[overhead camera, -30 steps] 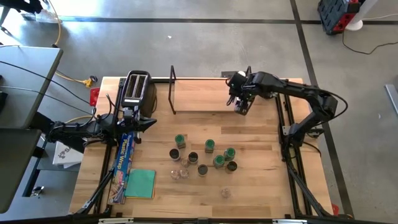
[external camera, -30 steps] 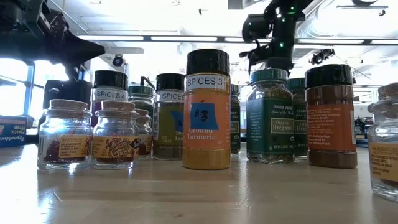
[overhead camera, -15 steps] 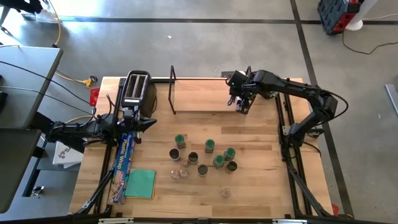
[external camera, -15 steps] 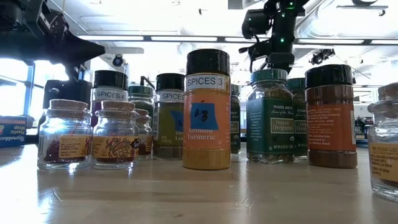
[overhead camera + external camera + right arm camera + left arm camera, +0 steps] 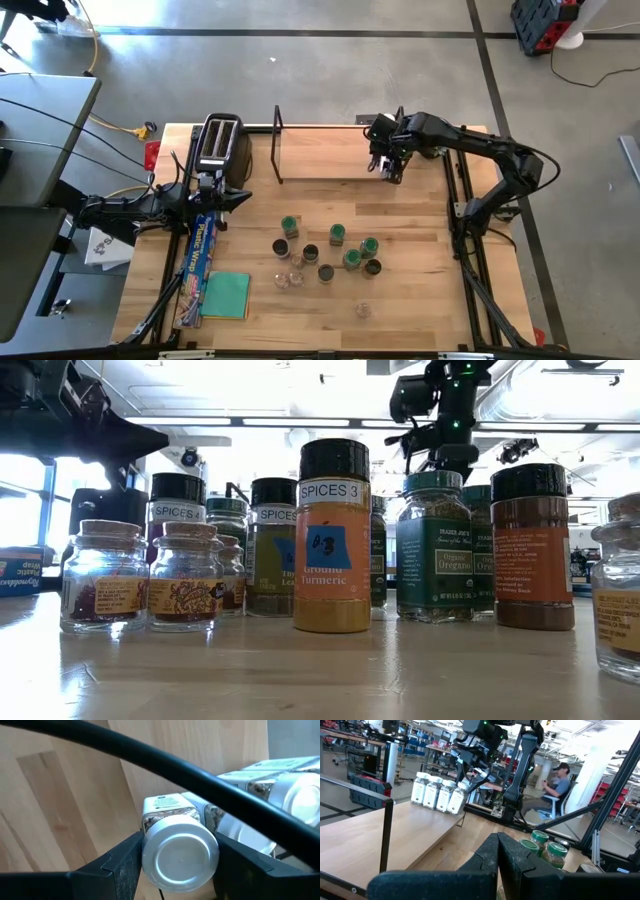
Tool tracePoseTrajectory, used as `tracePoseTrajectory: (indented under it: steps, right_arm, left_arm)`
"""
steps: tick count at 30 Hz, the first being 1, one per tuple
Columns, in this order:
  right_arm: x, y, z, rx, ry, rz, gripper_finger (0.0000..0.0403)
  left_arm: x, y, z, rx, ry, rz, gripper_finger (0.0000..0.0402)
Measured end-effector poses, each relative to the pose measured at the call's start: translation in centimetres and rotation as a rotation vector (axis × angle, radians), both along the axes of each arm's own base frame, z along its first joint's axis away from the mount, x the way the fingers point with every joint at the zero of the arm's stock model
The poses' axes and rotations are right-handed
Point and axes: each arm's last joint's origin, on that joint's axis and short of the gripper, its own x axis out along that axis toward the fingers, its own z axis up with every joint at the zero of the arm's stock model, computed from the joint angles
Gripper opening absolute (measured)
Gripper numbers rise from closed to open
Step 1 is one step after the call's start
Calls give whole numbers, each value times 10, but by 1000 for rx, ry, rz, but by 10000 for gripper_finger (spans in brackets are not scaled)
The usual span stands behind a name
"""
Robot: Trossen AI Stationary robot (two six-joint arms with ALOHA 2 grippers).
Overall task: Shelf spices
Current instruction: Put the white seasoning bottle on the shelf and align it with the other white seasoning bottles
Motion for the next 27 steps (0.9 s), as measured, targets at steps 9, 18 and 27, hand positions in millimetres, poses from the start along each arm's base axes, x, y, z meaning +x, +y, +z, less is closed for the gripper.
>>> tracePoseTrajectory:
  steps: [9, 18, 27]
  right_arm:
    - [-4, 1, -1, -1, 54, -4, 233]
    - [-5, 1, 0, -6, 55, -7, 265]
    - [0, -2, 19, -80, 16, -12, 266]
  left_arm:
    - [0, 0, 0, 0, 0, 0, 0]
    - [0, 0, 0, 0, 0, 0, 0]
    - [0, 0, 0, 0, 0, 0, 0]
